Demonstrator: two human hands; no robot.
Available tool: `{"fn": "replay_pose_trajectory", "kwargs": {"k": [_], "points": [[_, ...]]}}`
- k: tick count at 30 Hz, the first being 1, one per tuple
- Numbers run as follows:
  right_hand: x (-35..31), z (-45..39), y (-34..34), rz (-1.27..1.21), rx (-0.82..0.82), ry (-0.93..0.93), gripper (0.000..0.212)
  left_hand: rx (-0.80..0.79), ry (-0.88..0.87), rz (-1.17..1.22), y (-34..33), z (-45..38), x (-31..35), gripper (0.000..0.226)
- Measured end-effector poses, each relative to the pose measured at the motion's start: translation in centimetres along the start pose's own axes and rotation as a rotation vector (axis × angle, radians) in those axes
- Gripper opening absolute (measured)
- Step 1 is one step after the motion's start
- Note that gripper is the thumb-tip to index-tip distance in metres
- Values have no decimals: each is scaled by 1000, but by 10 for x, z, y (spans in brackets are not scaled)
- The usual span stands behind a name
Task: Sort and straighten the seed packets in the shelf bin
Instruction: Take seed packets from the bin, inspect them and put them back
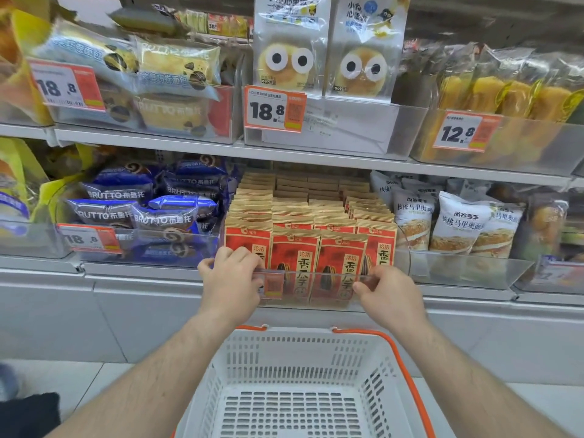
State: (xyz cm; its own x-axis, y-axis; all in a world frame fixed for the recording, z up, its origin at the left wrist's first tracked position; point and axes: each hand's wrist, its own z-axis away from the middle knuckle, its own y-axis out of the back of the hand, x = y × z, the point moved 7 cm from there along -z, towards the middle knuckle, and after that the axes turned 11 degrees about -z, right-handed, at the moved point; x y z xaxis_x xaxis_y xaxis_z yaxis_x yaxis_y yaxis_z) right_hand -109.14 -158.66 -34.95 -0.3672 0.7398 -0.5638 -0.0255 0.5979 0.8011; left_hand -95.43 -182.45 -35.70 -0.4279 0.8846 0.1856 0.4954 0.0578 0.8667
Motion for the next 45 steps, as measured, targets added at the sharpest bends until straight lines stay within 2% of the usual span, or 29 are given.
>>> {"fn": "replay_pose_trajectory", "kwargs": {"k": [6,10,13,16,20,25,29,32,37,40,42,45], "points": [[-1,7,-1,25,18,-9,19,23,3,82,1,4,-6,14],[-3,6,-3,43,-51,-33,21,62,-26,114,3,6,-9,20],[-8,10,-1,88,-73,-49,35,150,-53,175,8,10,-13,32],[-22,16,13,116,50,-20,45,221,-8,221,21,12,-17,42],[-55,20,35,-46,301,185,35,210,21,248,33,4,-24,55],[-104,8,41,-147,350,418,24,202,81,364,48,-19,-38,62],[-150,-22,34,-82,191,511,19,179,171,455,54,-52,-55,49],[-173,-58,11,51,-25,458,31,47,218,473,49,-84,-63,36],[-193,-110,-43,185,-360,361,56,-157,208,424,28,-147,-70,41],[-204,-135,-65,253,-428,331,61,-330,201,416,10,-176,-68,33],[-208,-149,-75,194,-481,282,60,-437,200,420,-1,-187,-64,19],[-210,-169,-89,141,-544,223,52,-564,144,339,-15,-198,-59,15]]}}
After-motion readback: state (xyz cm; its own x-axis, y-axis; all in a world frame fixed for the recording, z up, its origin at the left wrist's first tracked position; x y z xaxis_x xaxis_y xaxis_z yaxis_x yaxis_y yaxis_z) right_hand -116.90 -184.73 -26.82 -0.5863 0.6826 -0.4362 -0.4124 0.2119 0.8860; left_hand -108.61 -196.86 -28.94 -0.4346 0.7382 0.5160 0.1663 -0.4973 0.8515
